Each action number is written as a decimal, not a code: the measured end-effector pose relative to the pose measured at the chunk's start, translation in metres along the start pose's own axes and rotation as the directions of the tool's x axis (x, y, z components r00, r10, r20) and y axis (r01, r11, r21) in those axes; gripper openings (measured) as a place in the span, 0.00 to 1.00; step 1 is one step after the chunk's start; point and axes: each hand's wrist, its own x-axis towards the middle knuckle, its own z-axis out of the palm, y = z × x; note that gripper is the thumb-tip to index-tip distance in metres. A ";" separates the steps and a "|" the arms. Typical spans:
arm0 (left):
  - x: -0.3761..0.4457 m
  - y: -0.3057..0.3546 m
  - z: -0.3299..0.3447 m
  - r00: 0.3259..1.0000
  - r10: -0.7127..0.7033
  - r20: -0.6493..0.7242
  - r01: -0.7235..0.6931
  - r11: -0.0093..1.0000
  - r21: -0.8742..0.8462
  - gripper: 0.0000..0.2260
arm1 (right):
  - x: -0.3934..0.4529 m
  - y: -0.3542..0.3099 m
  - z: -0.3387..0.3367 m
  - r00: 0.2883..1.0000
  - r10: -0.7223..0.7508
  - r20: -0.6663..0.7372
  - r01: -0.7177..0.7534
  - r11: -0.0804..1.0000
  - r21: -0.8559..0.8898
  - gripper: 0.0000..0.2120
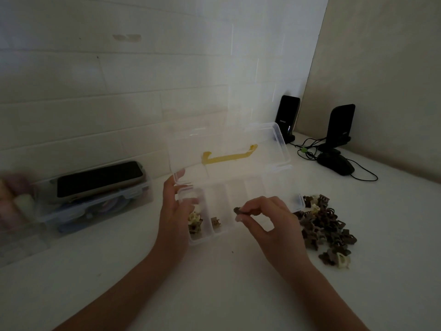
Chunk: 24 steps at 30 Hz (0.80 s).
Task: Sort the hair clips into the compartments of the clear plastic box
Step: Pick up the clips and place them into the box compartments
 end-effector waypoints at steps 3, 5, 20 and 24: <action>0.001 0.001 0.000 1.000 -0.005 -0.005 0.004 1.000 -0.005 0.27 | 0.000 0.000 0.002 1.000 -0.004 0.017 0.004 1.000 0.015 0.05; 0.001 0.002 0.000 1.000 -0.002 -0.007 0.002 1.000 0.000 0.27 | 0.000 0.001 0.001 1.000 -0.002 0.012 0.002 1.000 0.000 0.09; -0.002 0.000 -0.001 1.000 0.000 -0.019 0.001 0.999 0.044 0.29 | 0.016 -0.032 0.009 0.900 -0.014 0.437 0.225 0.872 -0.434 0.22; -0.006 0.002 0.000 1.000 0.014 0.010 -0.014 0.998 0.055 0.34 | 0.019 -0.024 0.016 0.845 0.181 0.503 0.140 0.833 -0.535 0.22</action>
